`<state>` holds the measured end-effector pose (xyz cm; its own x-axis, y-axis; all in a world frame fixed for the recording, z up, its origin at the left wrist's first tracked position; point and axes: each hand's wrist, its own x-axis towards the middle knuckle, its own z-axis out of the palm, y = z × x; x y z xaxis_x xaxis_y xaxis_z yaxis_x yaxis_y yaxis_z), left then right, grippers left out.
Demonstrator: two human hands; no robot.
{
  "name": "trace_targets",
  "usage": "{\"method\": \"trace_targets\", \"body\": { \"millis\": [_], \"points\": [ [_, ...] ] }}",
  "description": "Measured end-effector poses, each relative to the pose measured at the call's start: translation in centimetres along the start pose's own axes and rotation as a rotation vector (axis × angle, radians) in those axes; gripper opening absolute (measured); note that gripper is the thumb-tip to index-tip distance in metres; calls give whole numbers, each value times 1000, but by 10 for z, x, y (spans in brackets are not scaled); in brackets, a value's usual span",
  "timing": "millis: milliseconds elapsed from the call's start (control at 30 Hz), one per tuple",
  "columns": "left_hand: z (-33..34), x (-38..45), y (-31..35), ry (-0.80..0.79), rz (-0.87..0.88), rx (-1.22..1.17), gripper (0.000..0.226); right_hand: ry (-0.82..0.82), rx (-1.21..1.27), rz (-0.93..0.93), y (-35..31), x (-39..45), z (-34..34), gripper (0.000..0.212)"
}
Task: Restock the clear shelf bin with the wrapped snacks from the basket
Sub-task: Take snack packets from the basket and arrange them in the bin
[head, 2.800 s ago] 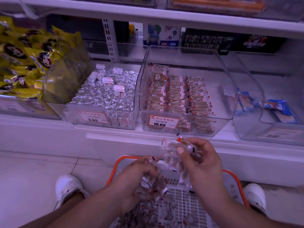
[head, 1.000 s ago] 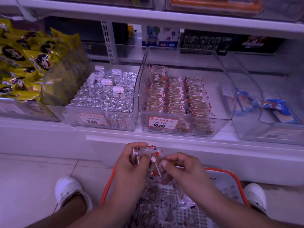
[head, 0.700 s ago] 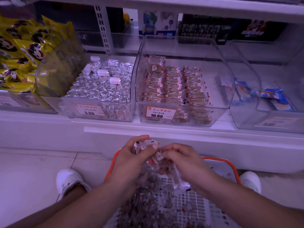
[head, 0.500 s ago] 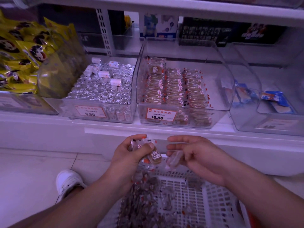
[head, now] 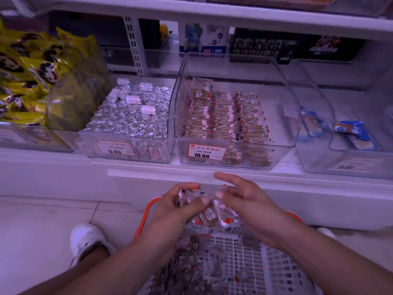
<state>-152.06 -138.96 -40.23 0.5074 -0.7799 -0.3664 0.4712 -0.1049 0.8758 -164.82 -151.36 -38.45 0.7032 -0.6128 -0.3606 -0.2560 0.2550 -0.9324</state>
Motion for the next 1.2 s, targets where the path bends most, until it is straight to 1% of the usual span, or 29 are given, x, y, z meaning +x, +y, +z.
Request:
{"method": "trace_targets", "body": {
  "millis": [67, 100, 133, 200, 267, 300, 367, 400, 433, 467, 500, 567, 667, 733, 767, 867, 1000, 1033, 1067, 1133, 1200],
  "points": [
    [2, -1, -2, 16, 21, -30, 55, 125, 142, -7, 10, -5, 15, 40],
    [3, -2, -4, 34, 37, -31, 53, 142, 205, 16, 14, -7, 21, 36],
    [3, -2, -6, 54, 62, -22, 51, 123, 269, 55, 18, -9, 28, 36],
    [6, -4, -8, 109, 108, 44, 46, 66, 392, 150, 20, -15, 39, 44],
    [9, -8, -10, 141, 111, 119, 41, -65, 492, 271, 20, -20, 47, 47],
    [11, -8, -10, 138, 85, 133, 35, -136, 530, 306, 19, -21, 49, 45],
    [9, -3, -6, 75, -28, 23, 17, -194, 588, 316, 17, -19, 46, 38],
    [6, -1, -3, 23, -82, -27, 24, -197, 612, 298, 16, -17, 43, 33],
    [3, 2, 0, -16, -106, -54, 39, -203, 627, 276, 14, -15, 39, 31],
    [-1, 4, 1, -53, -92, -38, 50, -221, 634, 256, 12, -14, 35, 32],
    [-3, 5, 3, -63, -55, 18, 56, -249, 646, 244, 10, -12, 31, 35],
    [-4, 4, 7, -55, 48, 149, 58, -289, 663, 238, 7, -11, 26, 41],
    [-7, 7, 7, 13, 173, 298, 66, -304, 661, 209, 4, -10, 21, 38],
    [-10, 9, 6, 77, 190, 293, 75, -279, 634, 175, 3, -9, 19, 35],
    [-11, 10, 5, 98, 190, 257, 76, -255, 615, 166, 2, -9, 19, 35],
    [-13, 12, 1, 101, 180, 184, 70, -157, 532, 148, 5, -10, 20, 35],
    [-18, 14, -2, 130, 213, 281, 62, 58, 422, 77, 1, -6, 15, 34],
    [-18, 14, -3, 137, 219, 305, 60, 79, 437, 67, 0, -4, 11, 30],
    [-18, 14, -3, 143, 229, 331, 58, 70, 474, 65, -2, -3, 10, 26],
    [-16, 13, -4, 149, 244, 374, 59, 24, 538, 80, -1, -4, 14, 27],
    [-11, 11, -6, 141, 245, 406, 66, 4, 564, 101, 4, -7, 27, 29]
  ]
}}
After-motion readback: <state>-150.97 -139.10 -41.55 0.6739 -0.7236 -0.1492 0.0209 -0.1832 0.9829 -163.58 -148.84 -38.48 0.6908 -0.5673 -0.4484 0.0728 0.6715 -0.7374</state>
